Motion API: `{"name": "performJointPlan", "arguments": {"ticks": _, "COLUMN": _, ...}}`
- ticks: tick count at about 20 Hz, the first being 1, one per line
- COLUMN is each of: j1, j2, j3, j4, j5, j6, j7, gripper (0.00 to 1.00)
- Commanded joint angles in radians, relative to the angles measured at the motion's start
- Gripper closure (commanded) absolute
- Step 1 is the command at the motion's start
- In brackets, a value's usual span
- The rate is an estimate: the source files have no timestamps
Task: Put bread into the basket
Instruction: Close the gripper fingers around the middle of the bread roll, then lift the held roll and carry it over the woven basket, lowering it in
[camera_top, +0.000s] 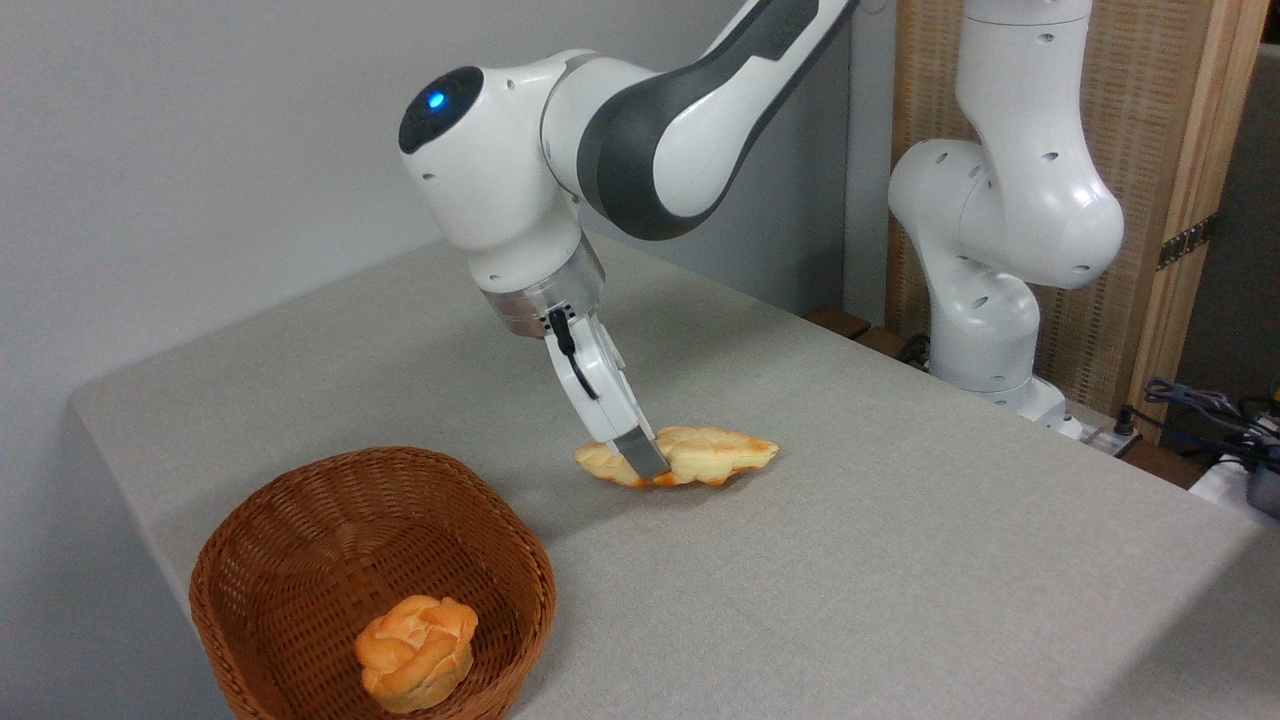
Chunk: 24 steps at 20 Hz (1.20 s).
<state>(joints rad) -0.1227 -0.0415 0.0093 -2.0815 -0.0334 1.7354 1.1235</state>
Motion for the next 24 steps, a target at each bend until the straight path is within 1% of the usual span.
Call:
{"name": "performJointPlan", "arguments": {"ticks": 1, "j1": -0.002, "j2": -0.014, "j3": 0.011, "j4": 0.030, "j5": 0.012, "j6": -0.045, "j7": 0.002, "gripper": 0.67}}
{"name": "performJointPlan", "arguments": {"ticks": 4, "j1": 0.001, "j2": -0.017, "j3": 0.034, "j4": 0.095, "j5": 0.001, "j6": -0.045, "j7": -0.002, "gripper": 0.67}}
{"name": "performJointPlan", "arguments": {"ticks": 8, "j1": 0.003, "j2": -0.006, "j3": 0.040, "j4": 0.187, "j5": 0.001, "j6": -0.025, "j7": -0.024, "gripper": 0.67}}
{"name": "performJointPlan", "arguments": {"ticks": 10, "j1": 0.005, "j2": 0.005, "j3": 0.043, "j4": 0.214, "j5": 0.000, "j6": 0.018, "j7": -0.043, "gripper": 0.67}}
{"name": "performJointPlan", "arguments": {"ticks": 11, "j1": 0.005, "j2": 0.009, "j3": 0.060, "j4": 0.219, "j5": -0.008, "j6": 0.051, "j7": -0.066, "gripper": 0.67}}
{"name": "performJointPlan", "arguments": {"ticks": 12, "j1": 0.003, "j2": 0.015, "j3": 0.073, "j4": 0.221, "j5": -0.054, "j6": 0.115, "j7": -0.118, "gripper": 0.67}}
{"name": "performJointPlan", "arguments": {"ticks": 13, "j1": 0.003, "j2": 0.017, "j3": 0.075, "j4": 0.221, "j5": -0.080, "j6": 0.165, "j7": -0.151, "gripper": 0.67}}
{"name": "performJointPlan", "arguments": {"ticks": 14, "j1": 0.003, "j2": 0.018, "j3": 0.075, "j4": 0.221, "j5": -0.095, "j6": 0.205, "j7": -0.174, "gripper": 0.67}}
{"name": "performJointPlan", "arguments": {"ticks": 16, "j1": 0.003, "j2": 0.029, "j3": 0.077, "j4": 0.221, "j5": -0.103, "j6": 0.260, "j7": -0.201, "gripper": 0.67}}
{"name": "performJointPlan", "arguments": {"ticks": 18, "j1": 0.003, "j2": 0.031, "j3": 0.077, "j4": 0.221, "j5": -0.112, "j6": 0.294, "j7": -0.202, "gripper": 0.67}}
{"name": "performJointPlan", "arguments": {"ticks": 19, "j1": 0.005, "j2": 0.032, "j3": 0.078, "j4": 0.221, "j5": -0.143, "j6": 0.329, "j7": -0.203, "gripper": 0.67}}
{"name": "performJointPlan", "arguments": {"ticks": 20, "j1": 0.003, "j2": 0.035, "j3": 0.087, "j4": 0.221, "j5": -0.158, "j6": 0.348, "j7": -0.205, "gripper": 0.67}}
{"name": "performJointPlan", "arguments": {"ticks": 22, "j1": 0.003, "j2": 0.043, "j3": 0.095, "j4": 0.221, "j5": -0.169, "j6": 0.386, "j7": -0.205, "gripper": 0.67}}
{"name": "performJointPlan", "arguments": {"ticks": 23, "j1": 0.003, "j2": 0.043, "j3": 0.095, "j4": 0.221, "j5": -0.169, "j6": 0.392, "j7": -0.205, "gripper": 0.65}}
{"name": "performJointPlan", "arguments": {"ticks": 24, "j1": 0.003, "j2": 0.043, "j3": 0.095, "j4": 0.221, "j5": -0.169, "j6": 0.392, "j7": -0.205, "gripper": 0.60}}
